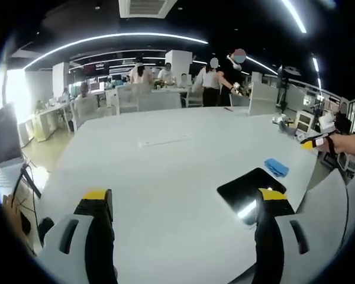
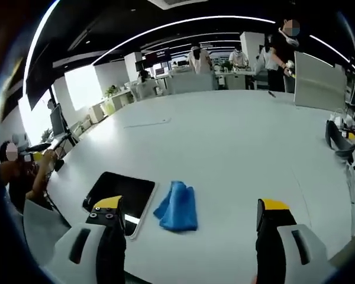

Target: Wipe the mirror surface with the cleaning cloth until all visible marks leave the cleaned area.

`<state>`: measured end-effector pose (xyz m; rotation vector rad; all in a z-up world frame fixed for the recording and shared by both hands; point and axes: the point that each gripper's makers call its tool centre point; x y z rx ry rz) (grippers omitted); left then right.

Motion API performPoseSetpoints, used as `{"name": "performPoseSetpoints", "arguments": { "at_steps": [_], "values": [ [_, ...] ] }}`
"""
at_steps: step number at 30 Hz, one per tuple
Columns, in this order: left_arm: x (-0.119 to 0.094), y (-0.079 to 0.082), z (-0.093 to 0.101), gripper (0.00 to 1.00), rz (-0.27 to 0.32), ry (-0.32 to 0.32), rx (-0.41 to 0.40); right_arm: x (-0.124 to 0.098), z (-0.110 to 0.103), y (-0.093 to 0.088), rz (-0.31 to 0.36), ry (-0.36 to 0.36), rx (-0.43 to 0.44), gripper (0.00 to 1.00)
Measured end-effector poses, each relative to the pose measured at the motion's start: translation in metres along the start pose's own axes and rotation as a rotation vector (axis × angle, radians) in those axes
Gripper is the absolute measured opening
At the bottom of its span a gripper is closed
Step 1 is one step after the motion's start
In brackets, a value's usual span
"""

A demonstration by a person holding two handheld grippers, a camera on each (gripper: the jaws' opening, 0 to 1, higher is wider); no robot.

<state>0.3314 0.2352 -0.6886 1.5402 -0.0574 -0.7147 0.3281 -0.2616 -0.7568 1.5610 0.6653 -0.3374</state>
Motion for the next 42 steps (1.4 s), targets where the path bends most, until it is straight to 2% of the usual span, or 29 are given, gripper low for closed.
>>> {"name": "performPoseSetpoints", "arguments": {
  "at_steps": [2, 8, 12, 13, 19, 21, 25, 29, 31, 33, 34, 38, 42],
  "values": [
    [-0.001, 0.003, 0.006, 0.99, -0.002, -0.002, 0.004, 0.006, -0.003, -0.001, -0.005, 0.002, -0.005, 0.89],
    [0.0, -0.002, 0.002, 0.99, -0.006, 0.004, -0.003, 0.03, -0.021, -0.005, -0.035, 0.015, -0.061, 0.75],
    [-0.001, -0.007, 0.002, 0.99, -0.012, 0.01, -0.011, 0.046, -0.032, -0.003, -0.035, 0.031, -0.087, 0.54],
    [-0.001, -0.009, 0.003, 0.99, -0.016, 0.009, -0.018, 0.052, -0.034, -0.004, -0.044, 0.028, -0.092, 0.51],
    [-0.001, -0.016, 0.008, 0.99, -0.028, 0.013, -0.013, 0.085, -0.039, -0.028, -0.133, 0.013, -0.152, 0.39],
    [-0.002, -0.017, 0.009, 0.99, -0.027, 0.012, -0.017, 0.092, -0.039, -0.033, -0.149, 0.008, -0.14, 0.34],
    [-0.002, -0.018, 0.009, 0.99, -0.029, 0.014, -0.025, 0.1, -0.036, -0.04, -0.174, -0.013, -0.132, 0.25],
    [-0.003, -0.019, 0.009, 0.99, -0.034, 0.018, -0.01, 0.108, -0.036, -0.05, -0.211, -0.018, -0.125, 0.22],
    [-0.003, -0.019, 0.008, 0.99, -0.035, 0.023, -0.002, 0.109, -0.035, -0.05, -0.212, -0.03, -0.137, 0.16],
    [-0.005, -0.019, 0.008, 0.99, -0.035, 0.024, 0.005, 0.11, -0.035, -0.048, -0.202, -0.04, -0.124, 0.06],
    [-0.005, -0.02, 0.009, 0.99, -0.036, 0.023, 0.004, 0.111, -0.033, -0.047, -0.203, -0.05, -0.112, 0.04],
    [-0.005, -0.022, 0.009, 0.99, -0.04, 0.024, 0.0, 0.112, -0.035, -0.052, -0.223, -0.054, -0.104, 0.06],
    [-0.006, -0.021, 0.011, 0.99, -0.034, 0.024, -0.001, 0.112, -0.036, -0.059, -0.236, -0.055, -0.129, 0.03]
  ]
}}
Point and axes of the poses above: the point that each gripper's makers call its tool centre point, and the gripper's own axes: x roughly forward along the fingers, z roughly to its right, y roughly out of its top, and after that the axes turned 3 degrees about -y, right-handed
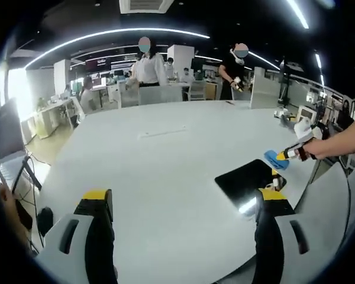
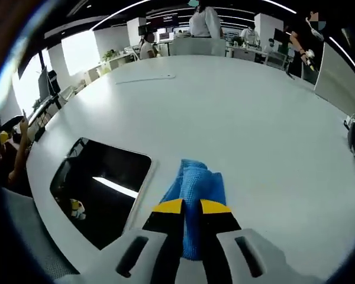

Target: Wipe the mirror surface with the cleaning cloth until all visible marks leave the cleaned area.

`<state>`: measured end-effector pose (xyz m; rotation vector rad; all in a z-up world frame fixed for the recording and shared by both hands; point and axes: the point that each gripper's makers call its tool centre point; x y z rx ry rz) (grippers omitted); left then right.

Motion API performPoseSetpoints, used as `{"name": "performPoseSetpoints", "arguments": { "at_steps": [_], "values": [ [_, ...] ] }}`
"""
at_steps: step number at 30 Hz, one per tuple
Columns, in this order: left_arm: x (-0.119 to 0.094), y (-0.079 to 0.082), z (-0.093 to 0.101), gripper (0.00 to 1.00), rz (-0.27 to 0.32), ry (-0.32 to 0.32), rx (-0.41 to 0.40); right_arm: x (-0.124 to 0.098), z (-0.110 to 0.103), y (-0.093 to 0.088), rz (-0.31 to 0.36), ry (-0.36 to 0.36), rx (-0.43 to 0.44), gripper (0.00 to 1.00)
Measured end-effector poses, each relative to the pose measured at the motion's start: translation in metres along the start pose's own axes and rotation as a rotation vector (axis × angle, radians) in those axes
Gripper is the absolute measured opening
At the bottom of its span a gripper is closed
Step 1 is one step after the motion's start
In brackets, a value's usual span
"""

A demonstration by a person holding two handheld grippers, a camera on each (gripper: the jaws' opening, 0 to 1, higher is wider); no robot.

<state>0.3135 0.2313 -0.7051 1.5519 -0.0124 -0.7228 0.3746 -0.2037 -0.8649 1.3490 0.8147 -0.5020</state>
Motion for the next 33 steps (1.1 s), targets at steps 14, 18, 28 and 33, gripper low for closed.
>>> {"name": "performPoseSetpoints", "arguments": {
  "at_steps": [14, 18, 28, 33],
  "values": [
    [-0.001, -0.006, 0.006, 0.99, -0.014, -0.006, 0.0, 0.01, 0.001, -0.002, -0.029, -0.033, -0.015, 0.03],
    [-0.002, -0.006, 0.005, 0.99, -0.013, -0.002, -0.002, 0.011, 0.002, -0.002, -0.032, -0.034, 0.001, 0.0],
    [-0.002, -0.008, 0.005, 0.99, -0.018, 0.001, 0.005, 0.006, 0.005, 0.004, -0.061, 0.015, 0.16, 0.0],
    [-0.003, -0.008, 0.004, 0.99, -0.017, 0.004, -0.002, -0.005, 0.001, 0.02, -0.043, 0.05, 0.198, 0.0]
  ]
}}
Point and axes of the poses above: the point that each gripper's makers call its tool centre point, and the gripper's own axes: x roughly forward along the fingers, z roughly to its right, y roughly out of its top, and after that the axes turned 3 degrees about -y, right-handed
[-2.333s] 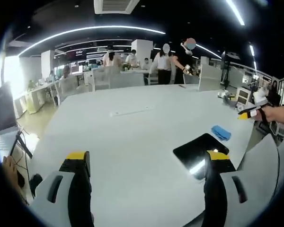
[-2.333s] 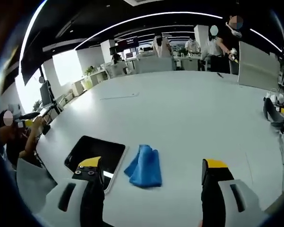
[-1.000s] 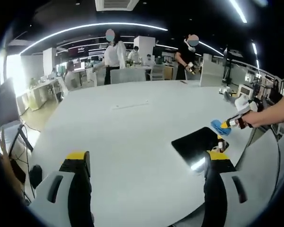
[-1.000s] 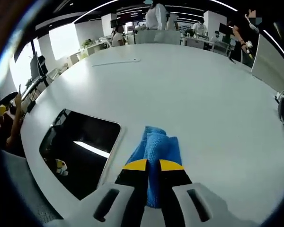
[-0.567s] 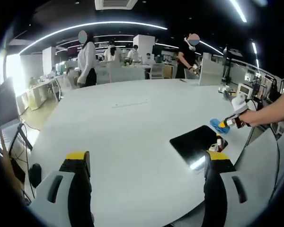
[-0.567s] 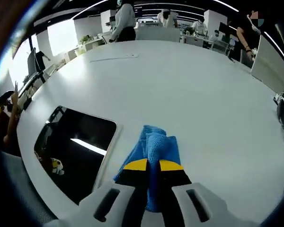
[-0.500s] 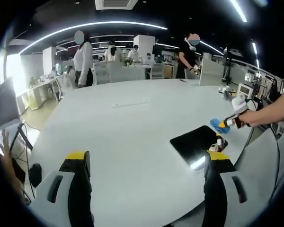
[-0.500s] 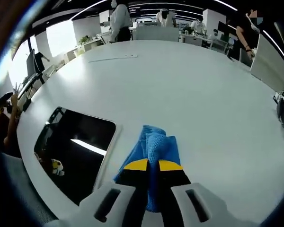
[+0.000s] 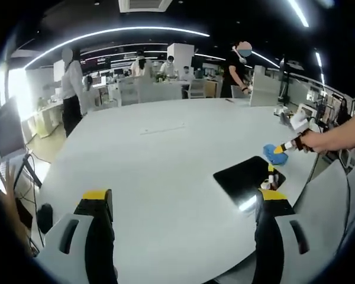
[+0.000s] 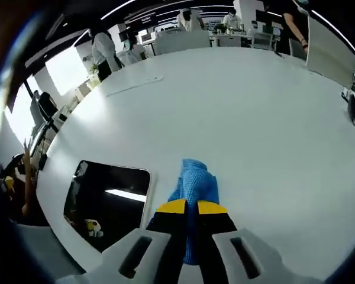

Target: Wipe the mirror surface with the cleaning cloth until all visible marks leave the cleaned area.

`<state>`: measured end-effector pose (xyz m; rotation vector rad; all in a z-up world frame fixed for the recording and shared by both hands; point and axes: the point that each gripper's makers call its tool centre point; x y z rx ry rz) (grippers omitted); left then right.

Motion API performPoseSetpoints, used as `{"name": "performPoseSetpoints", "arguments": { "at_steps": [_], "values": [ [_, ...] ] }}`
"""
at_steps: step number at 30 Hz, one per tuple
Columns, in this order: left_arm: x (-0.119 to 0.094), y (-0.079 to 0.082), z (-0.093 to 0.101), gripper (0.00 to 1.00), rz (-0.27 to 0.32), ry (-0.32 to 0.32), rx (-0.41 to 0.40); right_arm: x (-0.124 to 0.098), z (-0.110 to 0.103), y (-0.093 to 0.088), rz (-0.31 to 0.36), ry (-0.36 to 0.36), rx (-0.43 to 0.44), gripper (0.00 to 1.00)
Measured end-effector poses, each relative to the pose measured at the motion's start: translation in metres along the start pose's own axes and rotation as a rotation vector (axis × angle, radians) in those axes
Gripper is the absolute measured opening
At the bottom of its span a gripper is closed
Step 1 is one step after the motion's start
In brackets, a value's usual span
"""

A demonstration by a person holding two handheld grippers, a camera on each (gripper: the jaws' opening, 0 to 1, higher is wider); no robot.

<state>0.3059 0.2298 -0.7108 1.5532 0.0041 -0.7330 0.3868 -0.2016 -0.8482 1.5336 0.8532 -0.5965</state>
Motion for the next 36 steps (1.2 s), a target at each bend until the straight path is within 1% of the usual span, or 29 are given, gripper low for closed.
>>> {"name": "performPoseSetpoints", "arguments": {
  "at_steps": [5, 9, 12, 18, 20, 23, 30, 36],
  "values": [
    [0.0, -0.002, 0.004, 0.99, 0.004, -0.001, -0.003, -0.01, -0.015, 0.017, 0.025, 0.042, 0.014, 0.0],
    [0.001, -0.007, 0.007, 0.99, -0.004, -0.006, -0.003, -0.013, -0.03, 0.027, 0.034, 0.072, 0.017, 0.0],
    [0.002, -0.008, 0.007, 0.99, -0.004, -0.008, -0.004, -0.012, -0.041, 0.029, 0.032, 0.097, 0.018, 0.0],
    [0.0, -0.012, 0.011, 0.99, -0.019, -0.011, 0.007, 0.002, -0.062, 0.023, 0.0, 0.128, 0.022, 0.0],
    [0.0, -0.012, 0.01, 0.99, -0.023, -0.011, 0.012, 0.009, -0.069, 0.018, -0.016, 0.138, 0.023, 0.0],
    [-0.001, -0.011, 0.007, 0.99, -0.028, -0.011, 0.021, 0.018, -0.075, 0.013, -0.033, 0.14, 0.019, 0.0],
    [0.001, -0.007, 0.005, 0.99, -0.029, -0.013, 0.035, 0.034, -0.081, -0.002, -0.083, 0.128, 0.01, 0.0],
    [0.004, -0.008, 0.004, 0.99, -0.025, -0.016, 0.033, 0.036, -0.084, -0.003, -0.093, 0.123, -0.002, 0.0]
  ]
}}
Point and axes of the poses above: the point that each gripper's makers call its tool centre point, and the gripper's own axes: x roughly forward along the fingers, z roughly to its right, y roughly out of its top, and after that the axes turned 3 degrees about -y, right-handed
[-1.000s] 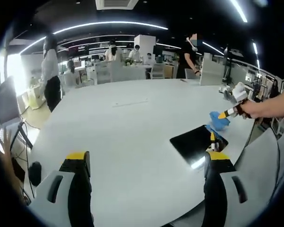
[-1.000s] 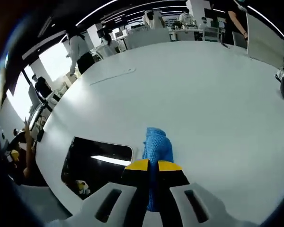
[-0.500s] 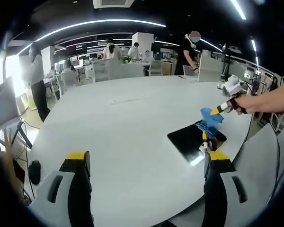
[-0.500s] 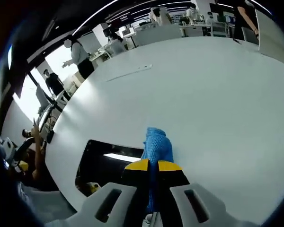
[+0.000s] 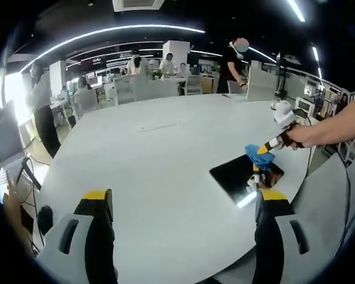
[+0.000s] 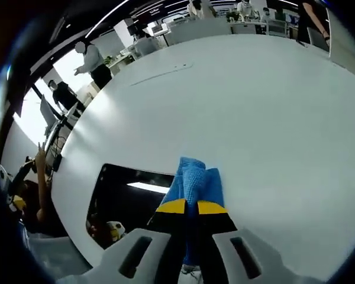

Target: Wipe the mirror surface with the cleaning cloth until all visible marks leave the cleaned area.

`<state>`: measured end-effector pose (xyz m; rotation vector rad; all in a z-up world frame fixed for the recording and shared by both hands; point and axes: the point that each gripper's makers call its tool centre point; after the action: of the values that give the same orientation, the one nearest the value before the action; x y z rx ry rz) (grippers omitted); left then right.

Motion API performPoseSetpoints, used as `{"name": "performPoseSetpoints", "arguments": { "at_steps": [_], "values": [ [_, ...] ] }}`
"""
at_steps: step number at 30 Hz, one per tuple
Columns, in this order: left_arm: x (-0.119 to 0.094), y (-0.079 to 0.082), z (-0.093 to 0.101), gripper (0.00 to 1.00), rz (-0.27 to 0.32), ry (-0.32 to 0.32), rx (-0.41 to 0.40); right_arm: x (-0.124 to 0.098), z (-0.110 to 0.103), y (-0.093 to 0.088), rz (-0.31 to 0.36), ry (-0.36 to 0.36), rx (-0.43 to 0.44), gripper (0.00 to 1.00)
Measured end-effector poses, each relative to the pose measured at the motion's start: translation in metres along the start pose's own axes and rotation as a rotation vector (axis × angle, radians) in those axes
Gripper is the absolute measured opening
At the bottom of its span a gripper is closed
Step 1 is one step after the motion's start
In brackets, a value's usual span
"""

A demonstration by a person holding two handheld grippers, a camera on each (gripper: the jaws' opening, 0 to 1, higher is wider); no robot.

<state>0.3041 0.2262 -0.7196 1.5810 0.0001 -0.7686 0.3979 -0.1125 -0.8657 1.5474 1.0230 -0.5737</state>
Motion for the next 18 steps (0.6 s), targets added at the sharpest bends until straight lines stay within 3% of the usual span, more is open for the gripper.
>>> {"name": "performPoseSetpoints", "arguments": {
  "at_steps": [7, 18],
  "values": [
    [0.006, -0.005, 0.001, 0.99, -0.002, -0.01, -0.012, 0.001, -0.003, 0.001, -0.013, -0.002, -0.001, 0.0],
    [0.015, -0.012, 0.005, 0.99, -0.012, -0.029, -0.011, 0.014, -0.034, 0.006, -0.028, 0.028, -0.012, 0.0]
  ]
}}
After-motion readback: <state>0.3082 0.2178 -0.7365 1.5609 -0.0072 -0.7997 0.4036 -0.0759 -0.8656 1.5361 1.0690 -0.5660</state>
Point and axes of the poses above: the point that each gripper's makers call its tool centre point, and the gripper's own axes: x roughly forward along the fingers, z roughly to its right, y roughly out of its top, and after that the axes turned 3 degrees about -y, right-handed
